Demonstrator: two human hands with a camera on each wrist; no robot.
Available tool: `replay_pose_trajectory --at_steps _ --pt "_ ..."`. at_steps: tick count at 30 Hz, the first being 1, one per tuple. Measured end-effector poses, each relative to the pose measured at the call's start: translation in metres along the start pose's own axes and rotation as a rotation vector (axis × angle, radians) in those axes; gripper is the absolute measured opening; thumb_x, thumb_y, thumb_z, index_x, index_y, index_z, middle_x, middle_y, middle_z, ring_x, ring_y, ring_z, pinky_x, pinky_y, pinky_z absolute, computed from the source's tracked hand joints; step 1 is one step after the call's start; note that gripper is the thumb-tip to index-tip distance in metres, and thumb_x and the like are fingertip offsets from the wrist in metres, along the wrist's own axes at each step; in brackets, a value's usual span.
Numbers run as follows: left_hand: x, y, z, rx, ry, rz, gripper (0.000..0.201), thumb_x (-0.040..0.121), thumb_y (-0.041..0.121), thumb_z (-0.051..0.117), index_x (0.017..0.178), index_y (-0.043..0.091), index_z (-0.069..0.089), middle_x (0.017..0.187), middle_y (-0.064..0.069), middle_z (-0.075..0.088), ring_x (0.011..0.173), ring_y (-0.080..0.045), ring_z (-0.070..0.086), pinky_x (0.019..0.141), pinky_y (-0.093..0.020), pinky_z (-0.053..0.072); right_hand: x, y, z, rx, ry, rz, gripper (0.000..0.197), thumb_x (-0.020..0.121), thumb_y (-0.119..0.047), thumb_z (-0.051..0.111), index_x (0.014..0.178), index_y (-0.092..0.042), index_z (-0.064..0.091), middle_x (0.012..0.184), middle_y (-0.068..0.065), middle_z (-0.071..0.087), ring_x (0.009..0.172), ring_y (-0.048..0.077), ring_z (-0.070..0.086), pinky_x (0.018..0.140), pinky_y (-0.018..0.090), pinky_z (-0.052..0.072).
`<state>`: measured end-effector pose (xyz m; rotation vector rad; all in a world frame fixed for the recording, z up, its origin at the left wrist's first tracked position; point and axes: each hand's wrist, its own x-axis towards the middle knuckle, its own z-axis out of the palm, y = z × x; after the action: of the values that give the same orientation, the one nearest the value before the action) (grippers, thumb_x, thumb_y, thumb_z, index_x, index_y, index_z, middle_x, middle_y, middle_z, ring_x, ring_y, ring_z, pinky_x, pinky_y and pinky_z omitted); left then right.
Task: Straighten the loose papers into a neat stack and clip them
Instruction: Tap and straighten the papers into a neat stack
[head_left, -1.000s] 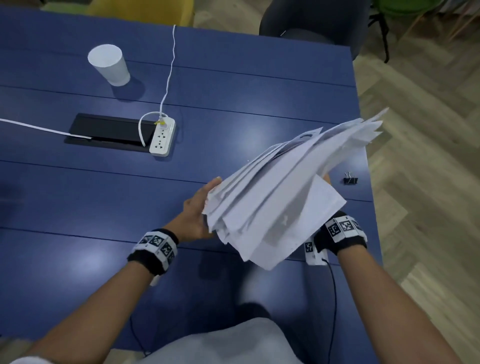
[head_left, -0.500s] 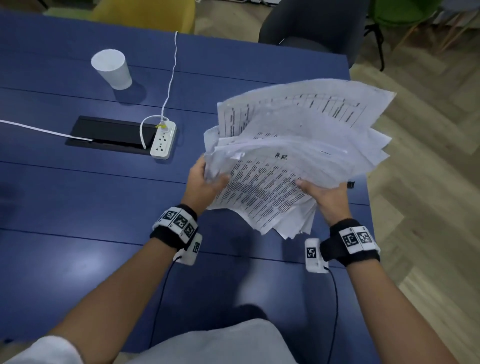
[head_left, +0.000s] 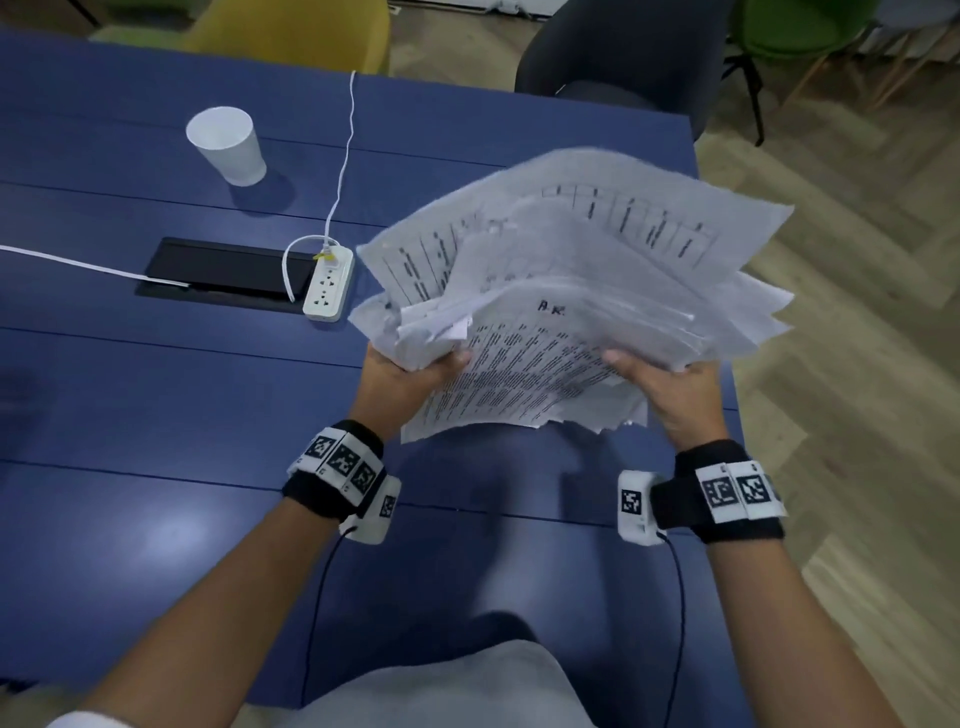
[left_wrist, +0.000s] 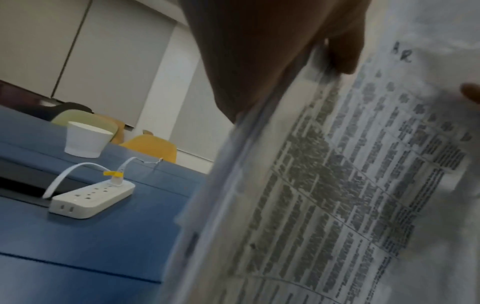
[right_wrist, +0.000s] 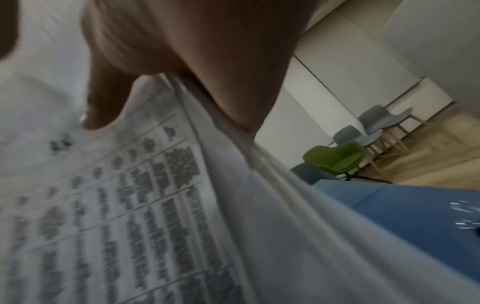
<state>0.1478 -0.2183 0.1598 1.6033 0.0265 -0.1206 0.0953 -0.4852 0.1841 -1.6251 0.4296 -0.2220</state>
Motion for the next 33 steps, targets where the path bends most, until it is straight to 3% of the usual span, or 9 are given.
replay_pose_trajectory --at_steps 4,8,11,14,17,20,25,29,33 --pt "-0.001 -0.011 0.005 0.315 -0.164 0.07 0.041 0.074 0.007 0.08 0.111 0.016 0.066 0.103 0.013 0.071 0.095 0.003 0.06 0.082 0.0 0.043 0.004 0.018 0.006 -0.071 -0.117 0.093 0.039 0.074 -0.001 0.078 0.108 0.013 0.065 0.087 -0.001 0.076 0.079 -0.002 0.069 0.077 0.014 0.051" --pt "0.013 -0.002 0.011 0.136 -0.085 0.034 0.037 0.075 -0.001 0.076 0.082 0.034 0.067 0.083 0.003 0.068 0.076 -0.012 0.063 0.074 -0.043 0.057 0.016 0.015 0.011 -0.05 -0.033 0.01 0.026 0.076 -0.002 0.078 0.098 0.007 0.067 0.085 -0.003 0.074 0.08 0.004 0.07 0.082 0.022 0.057" --pt "0.021 -0.006 0.005 0.066 -0.07 0.032 0.035 0.074 -0.005 0.076 0.088 0.025 0.065 0.085 0.002 0.067 0.079 -0.007 0.066 0.081 -0.033 0.057 0.023 0.027 0.001 -0.207 -0.092 0.024 0.026 0.08 -0.009 0.076 0.101 -0.008 0.06 0.083 -0.017 0.066 0.072 -0.01 0.06 0.07 0.013 0.047" --pt "0.019 -0.028 -0.007 -0.022 0.054 -0.092 0.023 0.073 -0.005 0.076 0.083 0.012 0.064 0.083 -0.004 0.068 0.078 -0.012 0.069 0.079 -0.037 0.058 0.016 0.071 -0.021 -0.346 -0.128 0.27 0.077 0.074 -0.019 0.082 0.138 -0.012 0.039 0.124 -0.002 0.053 0.108 0.011 0.052 0.092 0.027 0.043" --pt "0.01 -0.055 -0.022 -0.161 0.182 -0.244 0.033 0.071 -0.001 0.079 0.099 -0.008 0.064 0.096 -0.015 0.071 0.089 -0.018 0.071 0.079 -0.035 0.059 -0.009 0.116 -0.041 -0.28 -0.095 0.474 0.107 0.063 -0.03 0.089 0.147 -0.016 0.025 0.147 0.006 0.039 0.13 0.02 0.042 0.106 0.039 0.04" --pt "0.001 -0.078 -0.029 -0.248 0.281 -0.425 0.056 0.07 0.016 0.083 0.111 -0.015 0.059 0.109 -0.02 0.069 0.097 -0.024 0.069 0.077 -0.029 0.059 -0.035 0.14 -0.044 0.169 -0.167 0.682 0.126 0.042 -0.05 0.094 0.146 -0.026 0.028 0.149 0.005 0.039 0.124 0.029 0.051 0.098 0.053 0.047" --pt "-0.018 -0.092 -0.01 -0.347 0.364 -0.636 0.03 0.081 0.005 0.072 0.107 -0.009 0.065 0.109 -0.016 0.068 0.102 -0.025 0.066 0.074 -0.025 0.055 -0.049 0.132 -0.01 0.584 -0.388 0.66 0.097 0.059 -0.036 0.09 0.138 -0.007 0.043 0.135 0.017 0.055 0.119 0.037 0.055 0.1 0.05 0.047" --pt "-0.035 -0.109 0.003 -0.515 0.413 -0.815 0.038 0.082 0.002 0.071 0.115 -0.011 0.058 0.112 -0.02 0.067 0.102 -0.03 0.066 0.084 -0.04 0.055 -0.042 0.137 0.018 0.419 -0.121 0.655 0.062 0.068 0.003 0.08 0.126 0.0 0.057 0.124 0.019 0.064 0.114 0.035 0.062 0.099 0.055 0.047" --pt "-0.06 -0.124 -0.006 -0.633 0.262 -0.931 0.023 0.091 0.004 0.058 0.112 -0.002 0.062 0.122 -0.018 0.063 0.099 -0.03 0.066 0.08 -0.045 0.058 -0.039 0.158 0.003 0.202 -0.024 0.714 0.054 0.067 0.015 0.076 0.117 0.001 0.062 0.113 0.017 0.07 0.102 0.035 0.068 0.093 0.058 0.05"
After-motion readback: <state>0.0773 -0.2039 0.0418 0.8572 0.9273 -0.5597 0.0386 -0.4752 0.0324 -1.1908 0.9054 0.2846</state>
